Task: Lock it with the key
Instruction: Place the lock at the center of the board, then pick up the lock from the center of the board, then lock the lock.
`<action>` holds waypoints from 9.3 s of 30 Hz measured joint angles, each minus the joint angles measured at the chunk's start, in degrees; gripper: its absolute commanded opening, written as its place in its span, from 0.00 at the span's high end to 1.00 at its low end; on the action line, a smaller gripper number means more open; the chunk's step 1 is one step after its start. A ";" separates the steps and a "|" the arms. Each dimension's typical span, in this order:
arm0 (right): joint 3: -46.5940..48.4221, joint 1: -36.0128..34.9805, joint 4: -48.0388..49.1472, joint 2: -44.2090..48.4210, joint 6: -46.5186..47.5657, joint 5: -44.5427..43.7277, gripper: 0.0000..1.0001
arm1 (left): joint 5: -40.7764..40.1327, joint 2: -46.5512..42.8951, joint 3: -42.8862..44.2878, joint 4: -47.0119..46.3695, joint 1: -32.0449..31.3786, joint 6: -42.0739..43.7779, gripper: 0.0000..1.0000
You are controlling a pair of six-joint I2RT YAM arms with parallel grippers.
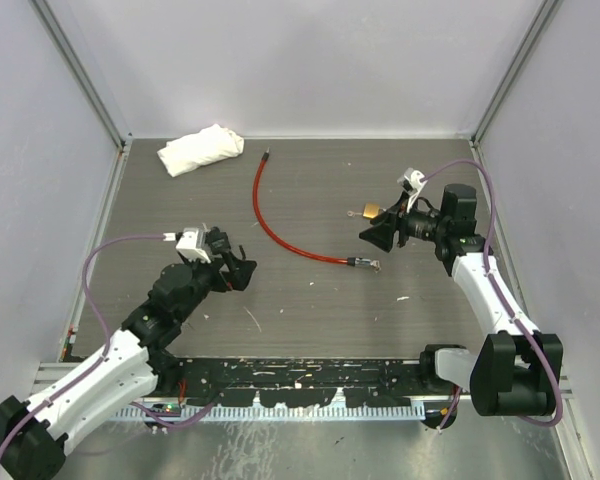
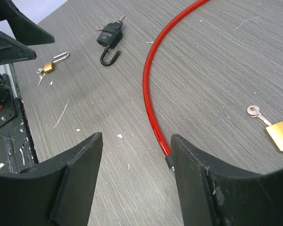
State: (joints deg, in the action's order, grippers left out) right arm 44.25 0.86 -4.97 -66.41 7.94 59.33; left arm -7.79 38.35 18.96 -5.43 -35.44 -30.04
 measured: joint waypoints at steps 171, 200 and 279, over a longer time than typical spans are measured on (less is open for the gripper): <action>0.00 0.00 -2.25 -2.25 4.22 1.01 0.35 | -13.25 60.85 38.23 23.89 16.28 -10.84 0.88; -4.66 -3.30 2.56 1.70 9.20 7.82 0.22 | -6.69 24.06 17.33 24.33 -1.86 -29.40 1.00; -12.41 -39.78 0.61 3.23 47.47 -20.31 0.37 | -11.63 42.56 28.09 25.75 -20.44 -63.49 0.98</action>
State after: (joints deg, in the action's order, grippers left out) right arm 31.83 -38.92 -4.36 -63.18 55.42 39.03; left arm -19.42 80.90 47.05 20.32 -55.88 -93.54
